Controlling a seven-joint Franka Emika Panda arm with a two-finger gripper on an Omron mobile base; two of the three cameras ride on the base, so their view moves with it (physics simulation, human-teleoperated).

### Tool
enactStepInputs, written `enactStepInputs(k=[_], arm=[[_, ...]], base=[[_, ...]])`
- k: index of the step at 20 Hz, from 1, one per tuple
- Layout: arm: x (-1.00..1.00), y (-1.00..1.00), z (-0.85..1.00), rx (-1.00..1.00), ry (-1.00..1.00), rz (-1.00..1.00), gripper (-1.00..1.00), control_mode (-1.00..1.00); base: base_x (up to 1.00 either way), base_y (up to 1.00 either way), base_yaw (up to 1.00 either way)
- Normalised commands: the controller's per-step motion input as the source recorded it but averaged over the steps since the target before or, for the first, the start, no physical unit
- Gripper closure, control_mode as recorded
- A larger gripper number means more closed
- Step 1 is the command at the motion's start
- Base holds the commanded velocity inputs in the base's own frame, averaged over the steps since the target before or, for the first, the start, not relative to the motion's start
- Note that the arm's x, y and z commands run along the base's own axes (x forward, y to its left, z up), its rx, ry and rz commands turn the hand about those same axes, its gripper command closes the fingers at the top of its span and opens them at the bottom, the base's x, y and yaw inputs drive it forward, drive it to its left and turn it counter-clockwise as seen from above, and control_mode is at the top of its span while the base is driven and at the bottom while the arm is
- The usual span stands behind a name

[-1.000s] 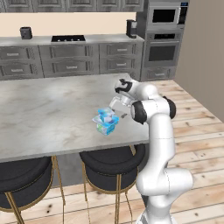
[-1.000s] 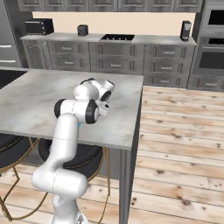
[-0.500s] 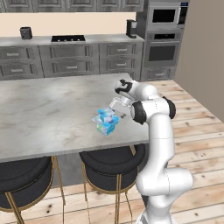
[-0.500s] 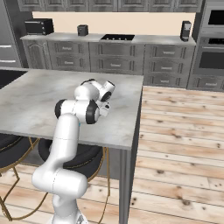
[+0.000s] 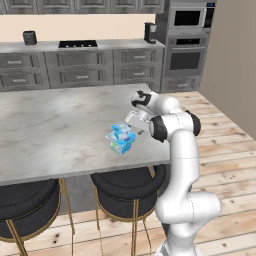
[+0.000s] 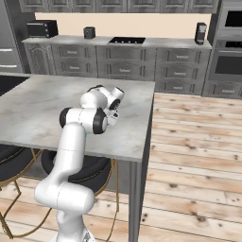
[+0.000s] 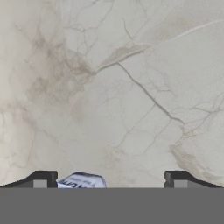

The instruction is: Stack the yogurt containers by placing the smaller containers on top of the larger containers.

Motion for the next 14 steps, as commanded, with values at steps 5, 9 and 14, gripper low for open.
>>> enactStepInputs(k=[5,9,14], arm=[[0.0,0.03,-0.05,0.04,0.0,0.0,-1.0,-1.0],[0.0,0.04,-0.01,0.06,0.0,-0.01,-1.0,-1.0],[0.0,0.08,-0.02,0.07,0.0,-0.01,-1.0,-1.0]], base=[[0.0,0.0,0.0],[0.0,0.0,0.0],[0.0,0.0,0.0]])
